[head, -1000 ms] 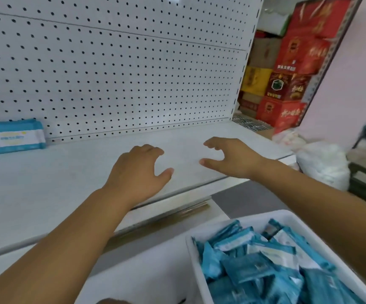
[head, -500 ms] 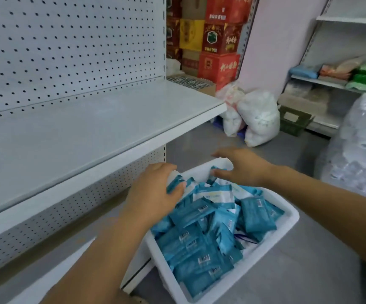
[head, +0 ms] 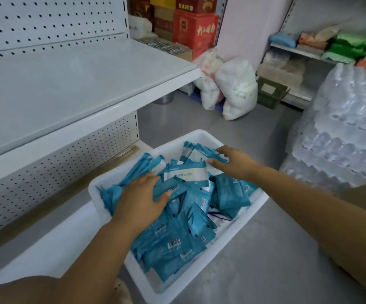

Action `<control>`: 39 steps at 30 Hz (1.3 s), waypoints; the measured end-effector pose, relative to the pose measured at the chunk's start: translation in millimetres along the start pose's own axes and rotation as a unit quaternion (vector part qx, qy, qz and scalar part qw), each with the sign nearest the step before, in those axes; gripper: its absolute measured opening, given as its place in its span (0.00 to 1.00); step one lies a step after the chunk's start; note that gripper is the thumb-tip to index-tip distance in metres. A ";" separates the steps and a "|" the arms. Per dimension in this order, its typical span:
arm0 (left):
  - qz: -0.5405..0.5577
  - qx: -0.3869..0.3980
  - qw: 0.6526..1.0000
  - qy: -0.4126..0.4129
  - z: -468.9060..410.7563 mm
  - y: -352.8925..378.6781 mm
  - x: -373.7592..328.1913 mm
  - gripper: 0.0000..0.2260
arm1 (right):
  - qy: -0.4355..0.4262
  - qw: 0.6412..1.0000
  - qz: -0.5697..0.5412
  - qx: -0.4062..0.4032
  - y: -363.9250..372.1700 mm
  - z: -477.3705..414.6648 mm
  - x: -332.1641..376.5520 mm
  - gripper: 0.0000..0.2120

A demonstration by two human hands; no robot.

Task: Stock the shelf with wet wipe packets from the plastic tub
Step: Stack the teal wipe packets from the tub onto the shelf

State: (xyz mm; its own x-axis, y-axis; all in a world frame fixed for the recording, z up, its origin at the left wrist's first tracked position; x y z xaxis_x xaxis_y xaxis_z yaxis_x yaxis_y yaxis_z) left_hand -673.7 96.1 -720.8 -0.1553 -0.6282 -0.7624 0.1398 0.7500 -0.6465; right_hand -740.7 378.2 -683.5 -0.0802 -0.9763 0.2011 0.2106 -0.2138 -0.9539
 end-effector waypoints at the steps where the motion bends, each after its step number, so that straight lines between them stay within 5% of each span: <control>1: 0.004 0.008 1.000 -0.005 -1.1 2.1 1.8 0.22 | 0.002 1.000 -0.003 0.006 3.1 -2.5 -0.6 0.32; 18: 0.037 0.070 0.994 -0.074 -9.6 16.5 13.6 0.25 | 0.024 0.998 -0.022 -0.051 25.9 -34.7 -4.6 0.08; 32: 0.162 0.005 0.983 -0.088 -10.8 -4.9 -20.8 0.24 | 0.036 0.940 -0.269 -0.207 -19.0 -6.6 3.8 0.14; 39: 0.420 -0.018 0.901 -0.112 -19.3 -27.3 -71.1 0.23 | -0.059 0.866 -0.497 -0.014 -26.7 23.6 59.5 0.16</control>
State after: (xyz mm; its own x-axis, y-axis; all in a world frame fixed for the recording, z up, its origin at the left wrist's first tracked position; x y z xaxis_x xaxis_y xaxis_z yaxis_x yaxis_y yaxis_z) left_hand -685.4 124.3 -648.4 0.1917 0.1403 -0.9714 0.0832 0.9838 0.1585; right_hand -728.1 325.0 -640.7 -0.1082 -0.3079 0.9453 0.0705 -0.9508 -0.3016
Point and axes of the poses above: each hand's wrist, its own z-axis away from the middle knuckle, its own y-axis out of the palm, x = y × z, the point moved 1 cm from there along -z, towards the middle knuckle, and after that the axes turned 13 degrees about z, right-handed, at the moved point
